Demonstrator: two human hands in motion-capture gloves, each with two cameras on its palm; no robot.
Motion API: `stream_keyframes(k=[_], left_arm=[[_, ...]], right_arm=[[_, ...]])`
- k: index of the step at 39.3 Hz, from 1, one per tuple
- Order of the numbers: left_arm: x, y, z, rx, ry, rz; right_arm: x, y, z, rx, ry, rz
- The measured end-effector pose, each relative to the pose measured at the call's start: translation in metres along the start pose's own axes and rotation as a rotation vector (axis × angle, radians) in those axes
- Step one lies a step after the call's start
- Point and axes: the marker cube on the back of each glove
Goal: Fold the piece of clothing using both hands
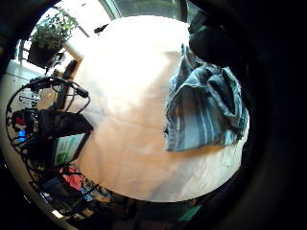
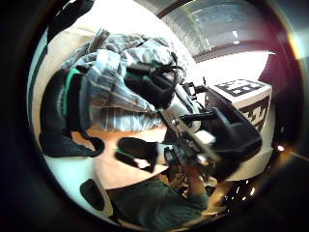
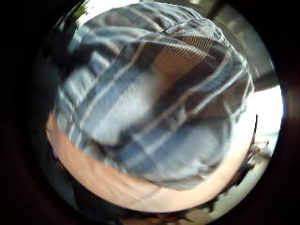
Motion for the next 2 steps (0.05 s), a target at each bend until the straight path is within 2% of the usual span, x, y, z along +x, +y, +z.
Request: stream_keyframes(k=[1,2], left_arm=[[0.0018,0.0047,-0.0072,0.033,-0.059,-0.032],[0.0045,0.0092,-0.0146,0.059,-0.103,-0.055]], right_arm=[[0.0017,0.0094,-0.0063,-0.050,0.035,-0.009],[0.0064,0.0137,-0.0149,-0.046,0.104,-0.026]])
